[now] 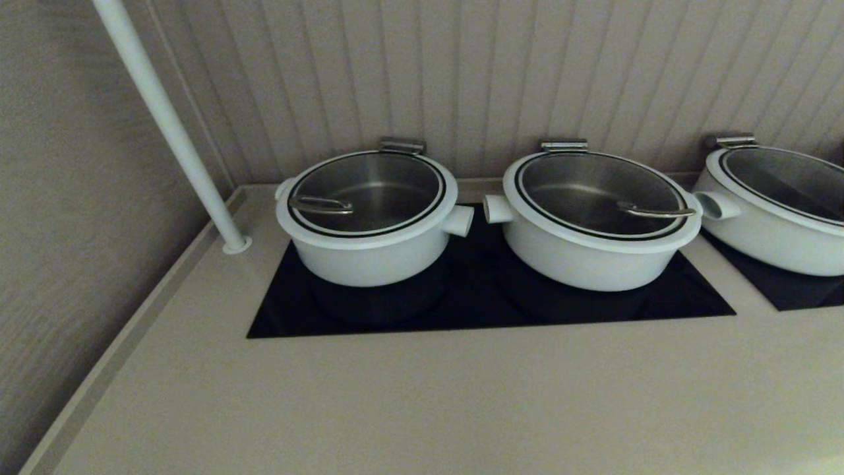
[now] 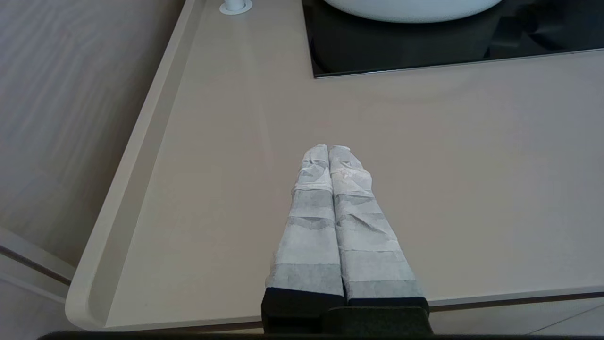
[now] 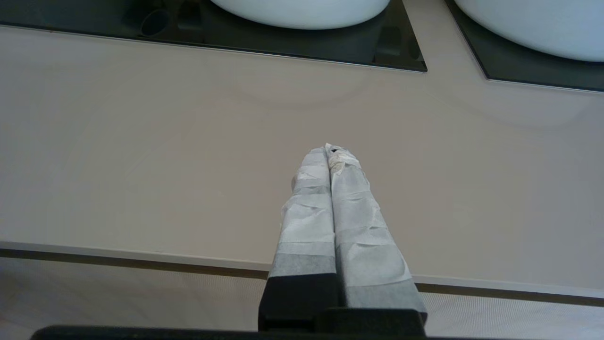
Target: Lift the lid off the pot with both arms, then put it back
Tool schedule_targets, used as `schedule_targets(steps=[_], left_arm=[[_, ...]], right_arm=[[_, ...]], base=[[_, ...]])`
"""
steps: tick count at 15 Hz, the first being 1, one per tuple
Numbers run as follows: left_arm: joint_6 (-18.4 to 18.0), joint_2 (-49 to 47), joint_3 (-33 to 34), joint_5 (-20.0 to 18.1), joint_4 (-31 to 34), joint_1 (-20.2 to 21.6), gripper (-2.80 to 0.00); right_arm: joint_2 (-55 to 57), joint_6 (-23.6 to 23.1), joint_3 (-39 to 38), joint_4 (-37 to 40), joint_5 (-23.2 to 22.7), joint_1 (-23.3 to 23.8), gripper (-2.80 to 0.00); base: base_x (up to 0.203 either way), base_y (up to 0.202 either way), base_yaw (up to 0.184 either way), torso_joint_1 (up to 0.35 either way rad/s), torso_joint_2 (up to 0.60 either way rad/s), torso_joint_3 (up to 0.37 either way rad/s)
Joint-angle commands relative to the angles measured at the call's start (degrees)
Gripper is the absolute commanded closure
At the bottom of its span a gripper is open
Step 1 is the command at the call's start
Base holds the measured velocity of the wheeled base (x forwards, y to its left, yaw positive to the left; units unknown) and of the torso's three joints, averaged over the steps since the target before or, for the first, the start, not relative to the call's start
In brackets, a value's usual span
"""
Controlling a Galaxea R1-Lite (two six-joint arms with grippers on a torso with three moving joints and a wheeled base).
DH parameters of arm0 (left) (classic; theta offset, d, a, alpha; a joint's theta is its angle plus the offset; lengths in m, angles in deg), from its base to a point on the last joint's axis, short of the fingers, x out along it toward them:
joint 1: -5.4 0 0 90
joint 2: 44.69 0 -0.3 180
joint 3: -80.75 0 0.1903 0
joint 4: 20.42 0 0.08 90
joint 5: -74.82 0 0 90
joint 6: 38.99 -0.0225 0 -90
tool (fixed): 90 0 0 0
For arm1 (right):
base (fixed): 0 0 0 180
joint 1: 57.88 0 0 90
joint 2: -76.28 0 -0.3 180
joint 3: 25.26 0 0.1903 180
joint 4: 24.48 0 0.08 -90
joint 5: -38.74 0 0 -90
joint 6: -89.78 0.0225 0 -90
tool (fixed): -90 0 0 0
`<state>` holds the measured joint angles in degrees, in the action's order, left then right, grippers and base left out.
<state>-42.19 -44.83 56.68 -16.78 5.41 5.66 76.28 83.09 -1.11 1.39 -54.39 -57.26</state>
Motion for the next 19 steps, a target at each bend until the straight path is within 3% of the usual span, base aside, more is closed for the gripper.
schedule_targets(steps=[1, 19], left_arm=[[-0.2, 0.0, 0.0, -0.1, 0.0, 0.0, 0.00], [0.3, 0.1, 0.0, 0.0, 0.0, 0.0, 0.00]], right_arm=[[0.0, -0.1, 0.0, 0.0, 0.0, 0.0, 0.00], [0.0, 0.2, -0.1, 0.0, 0.6, 0.0, 0.00]], base=[[0.000, 0.000, 0.000, 0.000, 0.00, 0.000], [0.000, 0.000, 0.000, 0.000, 0.00, 0.000]])
